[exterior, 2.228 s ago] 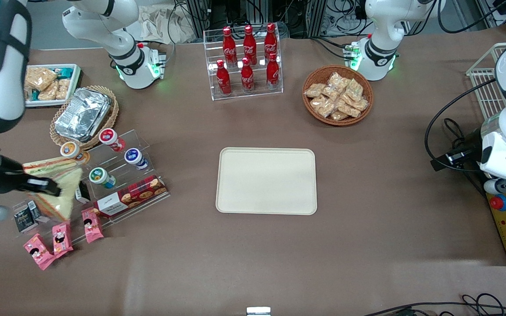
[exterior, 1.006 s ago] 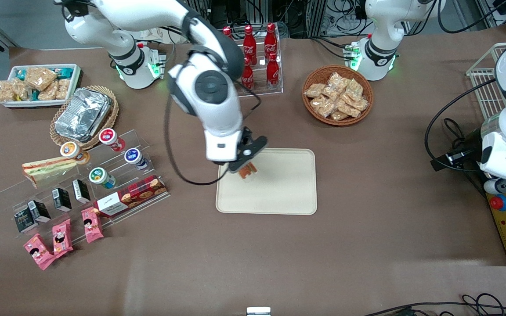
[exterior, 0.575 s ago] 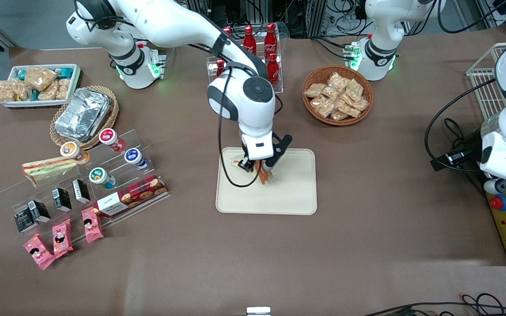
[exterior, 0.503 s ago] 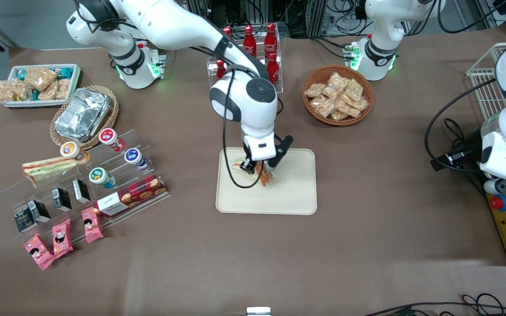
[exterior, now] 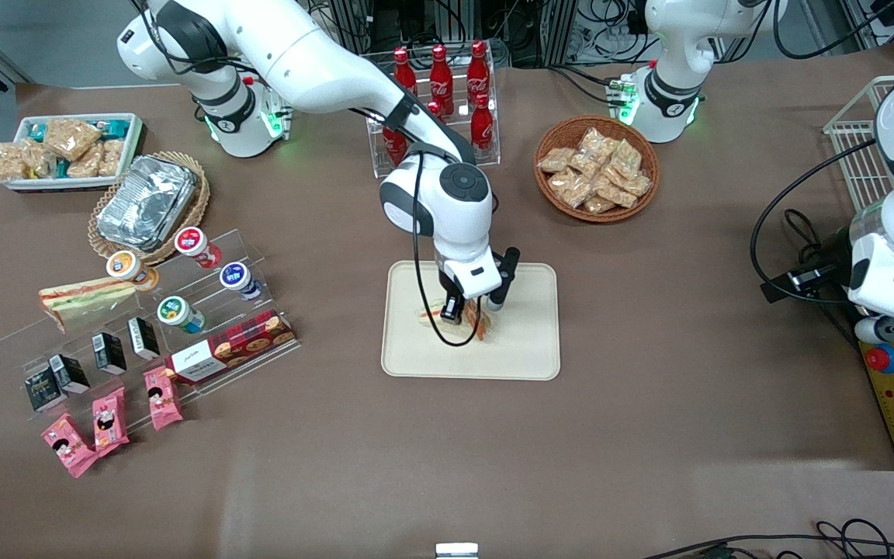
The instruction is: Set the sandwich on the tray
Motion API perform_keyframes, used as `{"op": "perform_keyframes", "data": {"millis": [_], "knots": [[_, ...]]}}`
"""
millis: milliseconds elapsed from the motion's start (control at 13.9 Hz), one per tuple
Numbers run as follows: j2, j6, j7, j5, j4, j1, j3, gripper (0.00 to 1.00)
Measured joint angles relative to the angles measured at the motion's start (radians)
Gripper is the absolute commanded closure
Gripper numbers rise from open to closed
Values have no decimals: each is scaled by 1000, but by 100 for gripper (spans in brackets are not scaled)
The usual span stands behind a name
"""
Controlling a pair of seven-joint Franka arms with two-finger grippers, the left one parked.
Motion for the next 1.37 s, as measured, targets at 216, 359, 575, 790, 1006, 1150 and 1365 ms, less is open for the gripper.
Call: {"op": "perform_keyframes", "data": {"millis": [216, 359, 575, 790, 1006, 1150, 1365], "knots": [[32, 33, -31, 0, 0, -14, -6, 55], [52, 61, -36, 0, 0, -18, -10, 51], [63, 89, -40, -10, 0, -17, -15, 0], [56, 95, -40, -12, 7, -14, -16, 0], [9, -7, 2, 24, 11, -15, -16, 0], [-50, -126, 81, 83, 12, -14, -16, 0], [-134, -248, 173, 103, 11, -13, -16, 0]]}}
